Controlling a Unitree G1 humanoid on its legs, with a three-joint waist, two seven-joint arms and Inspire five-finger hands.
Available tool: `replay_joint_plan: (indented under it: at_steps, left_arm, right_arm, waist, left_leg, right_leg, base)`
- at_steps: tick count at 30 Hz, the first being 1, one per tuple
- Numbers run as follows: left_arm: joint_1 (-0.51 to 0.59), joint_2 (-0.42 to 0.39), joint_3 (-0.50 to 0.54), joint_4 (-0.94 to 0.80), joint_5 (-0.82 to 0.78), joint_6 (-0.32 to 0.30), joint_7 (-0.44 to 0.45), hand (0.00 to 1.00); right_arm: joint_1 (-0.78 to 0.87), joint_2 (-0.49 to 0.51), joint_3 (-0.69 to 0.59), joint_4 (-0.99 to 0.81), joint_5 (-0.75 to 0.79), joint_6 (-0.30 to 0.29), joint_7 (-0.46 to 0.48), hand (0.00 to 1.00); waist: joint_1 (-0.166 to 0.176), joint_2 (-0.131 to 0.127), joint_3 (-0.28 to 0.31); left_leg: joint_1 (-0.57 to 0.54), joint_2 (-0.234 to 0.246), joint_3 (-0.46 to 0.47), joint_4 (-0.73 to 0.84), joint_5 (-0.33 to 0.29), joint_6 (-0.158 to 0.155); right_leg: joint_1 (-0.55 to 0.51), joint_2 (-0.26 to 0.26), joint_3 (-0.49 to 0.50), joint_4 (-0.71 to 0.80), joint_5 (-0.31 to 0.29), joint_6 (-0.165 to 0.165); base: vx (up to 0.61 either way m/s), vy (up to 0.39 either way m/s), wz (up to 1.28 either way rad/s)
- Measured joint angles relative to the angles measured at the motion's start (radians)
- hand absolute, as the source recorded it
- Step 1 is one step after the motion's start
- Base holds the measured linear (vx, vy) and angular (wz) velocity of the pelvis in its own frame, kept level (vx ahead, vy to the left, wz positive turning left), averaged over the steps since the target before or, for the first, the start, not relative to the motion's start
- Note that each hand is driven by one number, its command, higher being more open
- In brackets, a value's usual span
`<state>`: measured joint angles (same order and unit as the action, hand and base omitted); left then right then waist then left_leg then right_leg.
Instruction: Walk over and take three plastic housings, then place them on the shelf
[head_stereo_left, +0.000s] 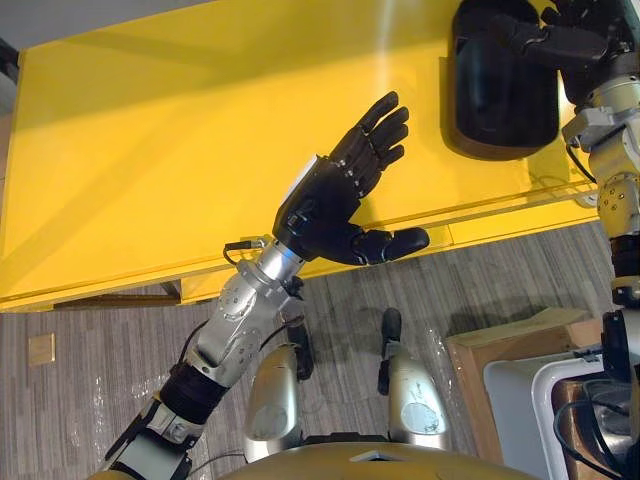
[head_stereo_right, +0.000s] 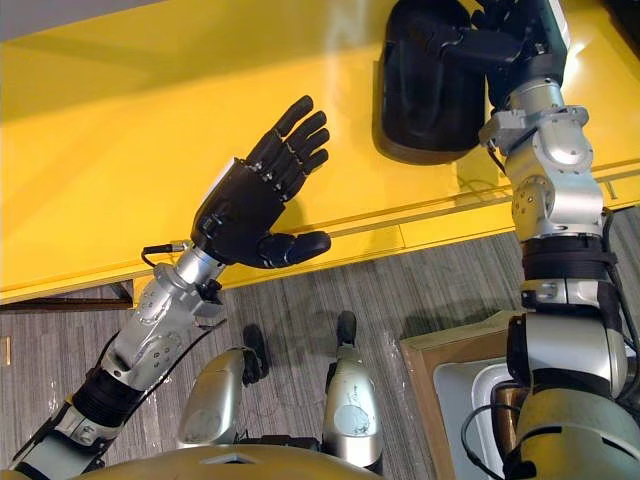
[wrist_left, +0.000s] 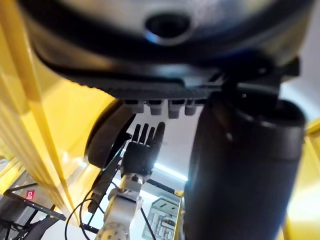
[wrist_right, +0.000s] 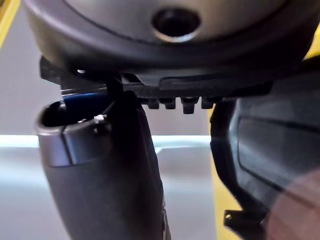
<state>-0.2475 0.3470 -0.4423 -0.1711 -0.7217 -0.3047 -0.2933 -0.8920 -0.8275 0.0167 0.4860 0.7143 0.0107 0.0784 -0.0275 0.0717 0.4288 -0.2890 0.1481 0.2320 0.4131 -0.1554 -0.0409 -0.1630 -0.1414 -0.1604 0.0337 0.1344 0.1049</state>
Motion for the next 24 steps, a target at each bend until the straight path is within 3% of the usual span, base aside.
replay_joint_plan:
  at_steps: [7,12,24]
  left_arm:
    - [-0.003,0.007,0.025,0.02,-0.049,0.0,-0.006,1.0]
    - [-0.014,0.005,0.02,0.022,-0.062,0.0,-0.008,1.0]
    - [-0.06,0.007,0.01,0.064,-0.063,0.0,-0.011,1.0]
  right_arm:
    - [-0.066,0.01,-0.008,0.118,0.023,0.006,-0.067,1.0]
    - [-0.092,0.034,-0.01,0.154,0.022,0.006,-0.06,1.0]
    - [-0.169,0.058,0.022,0.266,0.049,0.004,0.087,1.0]
  waist:
    - [0.024,0.0,0.0]
    - [0.025,0.0,0.0]
    - [0.05,0.0,0.0]
  left_leg:
    - [0.001,-0.016,-0.007,-0.023,0.015,-0.001]
    - [0.005,-0.014,-0.007,-0.033,0.022,-0.002]
    - [-0.002,-0.012,-0.022,-0.057,0.047,-0.007]
  right_leg:
    - [-0.006,-0.006,-0.004,0.001,-0.002,-0.003]
    - [-0.006,-0.006,-0.004,0.005,-0.004,-0.007]
    - [-0.018,-0.003,-0.022,0.015,-0.009,-0.013]
  base:
    - [0.01,0.002,0.05]
    - [-0.01,-0.005,0.0]
    - [-0.02,-0.011,0.03]
